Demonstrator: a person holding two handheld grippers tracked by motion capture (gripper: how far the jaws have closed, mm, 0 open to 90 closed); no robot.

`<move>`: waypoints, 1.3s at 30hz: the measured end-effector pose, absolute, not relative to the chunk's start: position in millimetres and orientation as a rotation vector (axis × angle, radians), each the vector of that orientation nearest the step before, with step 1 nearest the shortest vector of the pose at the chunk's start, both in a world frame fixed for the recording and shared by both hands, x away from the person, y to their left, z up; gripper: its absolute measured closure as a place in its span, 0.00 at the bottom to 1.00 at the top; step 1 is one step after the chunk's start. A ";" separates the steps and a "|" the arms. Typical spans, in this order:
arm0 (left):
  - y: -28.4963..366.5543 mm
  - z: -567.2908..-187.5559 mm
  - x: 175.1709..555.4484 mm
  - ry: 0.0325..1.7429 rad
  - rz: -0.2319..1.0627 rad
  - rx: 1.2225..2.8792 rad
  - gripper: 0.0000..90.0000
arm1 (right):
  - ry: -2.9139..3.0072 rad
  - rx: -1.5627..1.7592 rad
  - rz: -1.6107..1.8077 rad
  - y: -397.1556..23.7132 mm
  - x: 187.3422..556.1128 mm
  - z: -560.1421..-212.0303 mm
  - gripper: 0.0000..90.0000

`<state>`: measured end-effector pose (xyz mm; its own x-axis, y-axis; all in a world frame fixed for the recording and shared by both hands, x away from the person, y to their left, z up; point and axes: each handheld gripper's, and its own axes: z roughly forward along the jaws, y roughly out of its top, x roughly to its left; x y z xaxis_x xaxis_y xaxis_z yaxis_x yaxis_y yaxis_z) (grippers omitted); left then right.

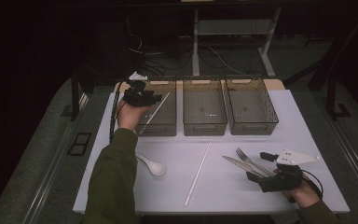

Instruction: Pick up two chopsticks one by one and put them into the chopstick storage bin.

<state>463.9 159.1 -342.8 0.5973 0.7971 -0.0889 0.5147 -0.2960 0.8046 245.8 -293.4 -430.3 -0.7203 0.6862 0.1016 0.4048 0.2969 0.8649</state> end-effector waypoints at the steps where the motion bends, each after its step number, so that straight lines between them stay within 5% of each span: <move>1: 157.2 -338.8 458.8 1.032 0.402 1.970 0.55 | 2.281 0.993 1.390 -293.4 245.8 -430.3 0.09; 16: 121.1 -338.2 383.2 0.881 0.311 2.048 0.38 | 2.284 0.995 1.384 -292.9 245.6 -430.6 0.09; 28: 94.0 -362.5 330.5 0.794 0.269 2.105 0.38 | 2.285 1.002 1.381 -292.5 245.5 -430.8 0.09; 39: 74.2 -397.5 284.8 0.746 0.208 2.178 0.53 | 2.288 0.994 1.377 -292.3 245.1 -430.5 0.09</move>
